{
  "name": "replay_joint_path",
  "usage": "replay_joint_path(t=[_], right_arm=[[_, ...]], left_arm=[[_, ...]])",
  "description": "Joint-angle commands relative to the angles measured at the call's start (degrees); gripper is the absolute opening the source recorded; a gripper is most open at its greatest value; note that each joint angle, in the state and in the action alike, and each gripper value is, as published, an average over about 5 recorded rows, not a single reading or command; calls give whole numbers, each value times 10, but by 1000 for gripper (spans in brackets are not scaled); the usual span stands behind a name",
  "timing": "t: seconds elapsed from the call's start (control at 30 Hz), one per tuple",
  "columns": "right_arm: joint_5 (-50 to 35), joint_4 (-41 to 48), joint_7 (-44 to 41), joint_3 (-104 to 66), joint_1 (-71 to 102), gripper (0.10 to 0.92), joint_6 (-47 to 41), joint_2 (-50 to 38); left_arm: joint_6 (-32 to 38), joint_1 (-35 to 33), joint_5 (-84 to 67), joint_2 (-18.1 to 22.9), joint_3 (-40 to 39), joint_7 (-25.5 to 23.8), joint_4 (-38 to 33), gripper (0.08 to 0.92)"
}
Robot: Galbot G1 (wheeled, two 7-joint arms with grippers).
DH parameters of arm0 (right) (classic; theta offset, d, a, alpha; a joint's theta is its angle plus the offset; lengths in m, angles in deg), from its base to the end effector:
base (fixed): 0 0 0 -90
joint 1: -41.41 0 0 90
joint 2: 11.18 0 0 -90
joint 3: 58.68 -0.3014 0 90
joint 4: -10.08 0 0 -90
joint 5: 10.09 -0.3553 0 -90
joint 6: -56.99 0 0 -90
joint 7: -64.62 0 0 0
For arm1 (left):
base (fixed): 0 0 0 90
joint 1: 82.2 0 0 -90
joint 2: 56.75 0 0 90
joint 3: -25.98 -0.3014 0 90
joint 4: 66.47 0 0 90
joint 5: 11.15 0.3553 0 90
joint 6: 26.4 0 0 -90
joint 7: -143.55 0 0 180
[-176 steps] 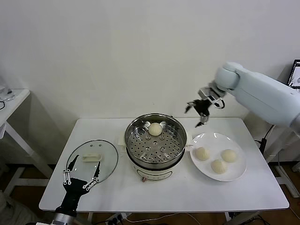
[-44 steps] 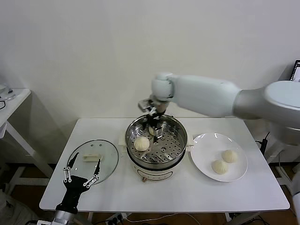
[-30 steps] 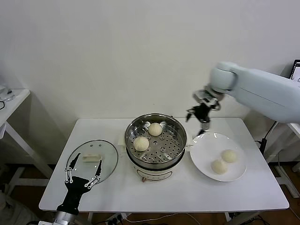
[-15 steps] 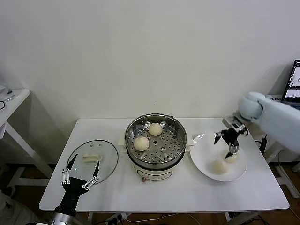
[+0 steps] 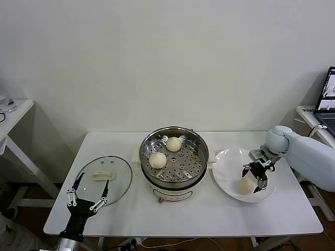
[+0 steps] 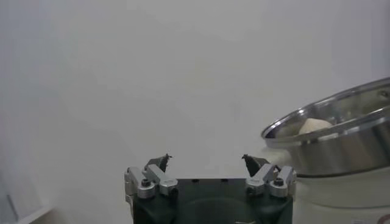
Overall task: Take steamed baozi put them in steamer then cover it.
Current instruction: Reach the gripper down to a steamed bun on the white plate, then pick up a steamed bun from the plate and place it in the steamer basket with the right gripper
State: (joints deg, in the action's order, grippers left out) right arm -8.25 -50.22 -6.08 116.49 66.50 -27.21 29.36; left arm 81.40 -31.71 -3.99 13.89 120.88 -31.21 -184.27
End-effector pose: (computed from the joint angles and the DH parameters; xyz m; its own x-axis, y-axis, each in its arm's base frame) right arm 0.5037 -0.1629 -0.2072 0.0428 -0.1159 0.9923 -0.9653 -0.2607 0.0112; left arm 0.1658 0.0703 -0.2911 -0.9843 0.1332 -0.1161 0.0740 0.9074 0.4137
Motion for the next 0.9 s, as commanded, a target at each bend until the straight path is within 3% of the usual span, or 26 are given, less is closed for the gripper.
replay_joint_path(t=[0.03, 0.2, 0.37, 0.57, 0.9], right_arm=[[15, 11, 27, -12, 27, 823, 1, 10], [14, 12, 29, -13, 30, 808, -1, 14], [14, 6, 29, -10, 23, 719, -2, 13], [5, -31, 12, 8, -48, 671, 6, 0], [-6, -110, -41, 58, -284, 670, 126, 70]], left_arm=[[-1, 0, 0, 0, 1, 2, 0, 823], [0, 1, 0, 0, 0, 2, 1, 823], [0, 1, 0, -2, 0, 2, 0, 823], [0, 2, 0, -4, -3, 2, 0, 823], [0, 2, -1, -13, -9, 2, -7, 823]])
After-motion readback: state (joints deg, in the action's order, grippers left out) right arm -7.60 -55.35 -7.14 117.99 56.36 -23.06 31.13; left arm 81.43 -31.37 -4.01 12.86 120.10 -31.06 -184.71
